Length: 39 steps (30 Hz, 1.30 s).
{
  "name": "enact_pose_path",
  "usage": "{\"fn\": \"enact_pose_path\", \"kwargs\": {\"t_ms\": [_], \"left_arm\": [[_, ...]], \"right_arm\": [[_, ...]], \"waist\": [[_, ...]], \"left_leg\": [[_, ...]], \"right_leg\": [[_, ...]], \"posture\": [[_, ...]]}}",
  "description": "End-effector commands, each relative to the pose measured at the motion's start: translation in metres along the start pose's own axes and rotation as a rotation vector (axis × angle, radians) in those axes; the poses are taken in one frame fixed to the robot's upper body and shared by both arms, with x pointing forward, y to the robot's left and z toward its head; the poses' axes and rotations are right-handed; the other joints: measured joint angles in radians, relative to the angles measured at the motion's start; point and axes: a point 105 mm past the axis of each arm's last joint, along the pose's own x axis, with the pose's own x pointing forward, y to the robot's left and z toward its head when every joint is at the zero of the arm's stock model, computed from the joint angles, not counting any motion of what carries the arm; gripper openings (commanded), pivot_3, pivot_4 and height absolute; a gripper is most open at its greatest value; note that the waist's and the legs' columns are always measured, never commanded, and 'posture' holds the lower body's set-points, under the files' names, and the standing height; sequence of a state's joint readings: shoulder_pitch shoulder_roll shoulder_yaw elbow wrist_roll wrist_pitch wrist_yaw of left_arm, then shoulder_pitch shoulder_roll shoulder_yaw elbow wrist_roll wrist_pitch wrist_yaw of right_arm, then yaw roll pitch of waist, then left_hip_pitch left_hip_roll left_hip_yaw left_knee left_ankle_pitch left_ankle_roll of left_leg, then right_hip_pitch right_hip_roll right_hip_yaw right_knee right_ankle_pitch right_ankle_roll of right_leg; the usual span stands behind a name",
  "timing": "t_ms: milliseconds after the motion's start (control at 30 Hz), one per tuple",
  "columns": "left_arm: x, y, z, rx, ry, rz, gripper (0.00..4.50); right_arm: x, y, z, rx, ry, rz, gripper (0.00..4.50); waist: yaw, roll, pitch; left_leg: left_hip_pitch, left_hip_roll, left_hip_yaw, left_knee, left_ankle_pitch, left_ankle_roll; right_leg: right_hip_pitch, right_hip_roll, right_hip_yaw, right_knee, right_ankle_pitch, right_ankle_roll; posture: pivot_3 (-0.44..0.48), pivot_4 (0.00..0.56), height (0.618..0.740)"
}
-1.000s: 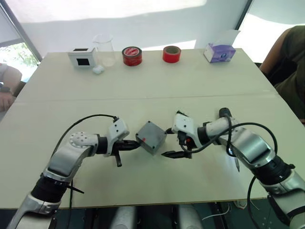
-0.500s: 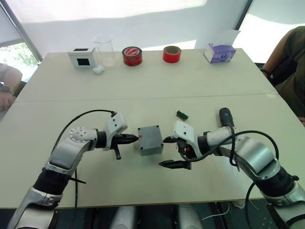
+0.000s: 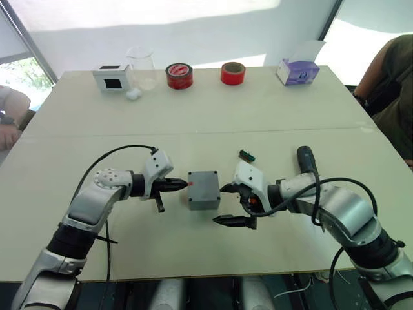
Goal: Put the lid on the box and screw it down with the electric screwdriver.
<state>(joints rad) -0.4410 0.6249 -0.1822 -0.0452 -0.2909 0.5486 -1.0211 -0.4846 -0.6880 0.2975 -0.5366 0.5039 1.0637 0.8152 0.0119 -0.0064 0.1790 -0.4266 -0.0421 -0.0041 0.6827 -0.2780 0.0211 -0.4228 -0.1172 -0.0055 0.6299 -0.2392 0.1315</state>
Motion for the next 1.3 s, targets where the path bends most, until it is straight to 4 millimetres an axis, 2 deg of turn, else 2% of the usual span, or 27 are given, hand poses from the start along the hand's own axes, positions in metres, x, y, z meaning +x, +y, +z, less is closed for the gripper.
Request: {"fn": "enact_pose_path", "kwargs": {"t_ms": [33,133,200,333,467,500,600,833,1300], "left_arm": [[0.001,0.003,0.011,0.064,-0.02,-0.012,0.0],[-0.005,0.005,0.013,0.071,-0.018,-0.011,0.0],[-0.016,0.007,0.017,0.057,-0.027,-0.008,0.0],[-0.03,0.007,0.027,0.025,-0.058,-0.018,0.0],[-0.06,-0.012,0.061,0.007,-0.129,-0.126,0.0],[-0.062,-0.019,0.063,0.013,-0.124,-0.157,0.0],[-0.06,-0.028,0.063,0.04,-0.092,-0.195,0.0],[-0.054,-0.028,0.068,0.048,-0.103,-0.19,0.0],[-0.05,-0.027,0.068,0.049,-0.107,-0.182,0.0]], "right_arm": [[-0.008,0.003,0.012,-0.025,-0.051,-0.019,4.47],[-0.026,-0.009,0.015,-0.003,-0.083,-0.103,4.47],[-0.043,-0.021,0.018,0.032,-0.132,-0.186,4.47],[-0.058,-0.034,0.016,0.07,-0.176,-0.285,4.47],[-0.081,-0.062,-0.019,0.151,-0.15,-0.499,4.47],[-0.081,-0.065,-0.024,0.167,-0.156,-0.516,4.47],[-0.074,-0.067,-0.032,0.173,-0.156,-0.527,3.82],[-0.066,-0.078,-0.039,0.184,-0.172,-0.57,1.26],[-0.055,-0.084,-0.042,0.189,-0.173,-0.566,1.26]], "waist": [[0.0,0.0,0.0],[0.0,0.0,0.0],[0.0,0.0,0.0],[-0.002,0.0,0.0],[0.0,-0.001,0.0],[0.0,-0.001,0.0],[-0.002,0.001,-0.001],[-0.003,0.001,0.0],[-0.002,0.001,0.0]], "left_leg": [[0.0,0.0,0.0,0.0,0.0,0.0],[0.0,0.0,0.0,0.0,0.0,0.0],[0.0,0.0,0.0,0.0,0.0,0.0],[0.0,0.0,0.0,0.0,0.0,0.0],[0.0,0.0,0.0,0.0,0.0,0.0],[0.0,0.0,0.0,0.0,0.0,0.0],[0.001,0.0,0.001,0.0,0.0,0.0],[0.001,0.001,0.001,0.0,0.0,0.0],[0.001,0.001,0.001,0.0,0.0,0.0]], "right_leg": [[0.0,0.0,0.0,0.0,0.0,0.0],[0.0,0.0,0.0,0.0,0.0,0.0],[0.0,0.0,0.0,0.0,0.0,0.0],[0.0,0.0,0.0,0.0,0.0,0.0],[0.0,0.0,0.0,0.0,0.0,0.0],[0.0,0.0,0.0,0.0,0.0,0.0],[0.0,0.0,0.001,0.0,0.0,0.0],[0.001,0.001,0.001,0.0,0.0,0.0],[0.001,0.001,0.0,0.0,0.0,0.0]], "posture": [[0.0,0.15,0.74],[0.0,0.15,0.74],[0.0,0.15,0.74],[0.0,0.15,0.74],[0.0,0.15,0.74],[0.0,0.15,0.74],[0.0,0.15,0.74],[0.0,0.15,0.74],[0.0,0.15,0.74]]}}
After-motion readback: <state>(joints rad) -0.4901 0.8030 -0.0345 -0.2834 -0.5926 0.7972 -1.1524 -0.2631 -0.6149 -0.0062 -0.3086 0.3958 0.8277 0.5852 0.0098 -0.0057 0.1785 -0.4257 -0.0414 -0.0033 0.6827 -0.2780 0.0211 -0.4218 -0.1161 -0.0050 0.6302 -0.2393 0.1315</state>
